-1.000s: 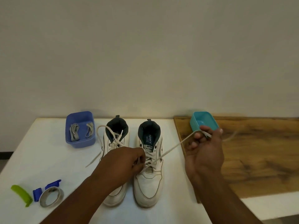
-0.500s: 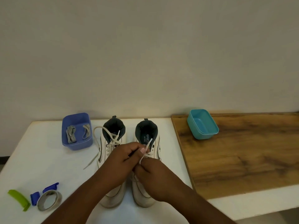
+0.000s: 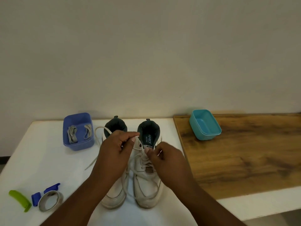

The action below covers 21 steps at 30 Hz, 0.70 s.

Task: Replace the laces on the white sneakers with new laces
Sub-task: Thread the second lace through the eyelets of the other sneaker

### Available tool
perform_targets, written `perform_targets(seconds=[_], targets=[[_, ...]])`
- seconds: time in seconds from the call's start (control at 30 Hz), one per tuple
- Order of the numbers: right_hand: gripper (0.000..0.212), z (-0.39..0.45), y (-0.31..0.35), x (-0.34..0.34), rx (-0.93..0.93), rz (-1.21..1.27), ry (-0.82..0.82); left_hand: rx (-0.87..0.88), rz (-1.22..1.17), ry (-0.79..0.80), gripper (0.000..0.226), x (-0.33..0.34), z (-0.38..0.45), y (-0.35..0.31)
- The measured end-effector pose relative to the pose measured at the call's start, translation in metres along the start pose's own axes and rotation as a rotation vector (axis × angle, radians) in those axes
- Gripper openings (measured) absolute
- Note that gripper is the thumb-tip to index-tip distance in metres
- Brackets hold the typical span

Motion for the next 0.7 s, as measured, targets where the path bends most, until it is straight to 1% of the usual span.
perform_targets(seconds=[0.07, 0.2, 0.3, 0.37, 0.47, 0.7], targets=[[0.041, 0.006, -0.008, 0.0, 0.031, -0.142, -0.128, 0.061, 0.121, -0.024, 0.023, 0.005, 0.002, 0.002], [0.036, 0.01, -0.018, 0.013, 0.007, -0.137, -0.198, 0.108, 0.276, -0.04, 0.021, 0.02, 0.005, -0.004], [0.027, 0.011, -0.02, 0.019, 0.009, -0.083, -0.218, 0.094, 0.46, -0.025, 0.015, 0.031, 0.008, 0.001], [0.022, 0.012, -0.02, 0.018, 0.007, -0.013, -0.23, 0.07, 0.53, -0.033, 0.01, 0.036, 0.006, 0.003], [0.017, 0.015, -0.023, 0.019, 0.011, 0.102, -0.222, 0.063, 0.569, -0.018, 0.01, 0.045, 0.004, 0.004], [0.013, 0.02, -0.034, 0.018, -0.003, 0.278, -0.164, 0.009, 0.594, 0.046, 0.013, 0.052, 0.008, 0.008]])
Point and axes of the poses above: each hand's wrist, its own z-axis towards the middle knuckle, its own x-axis out of the palm, y = z × x, the point moved 2 cm from there along z, towards the middle knuckle, and after that the axes turned 2 degrees about y, right-handed, at the moved point
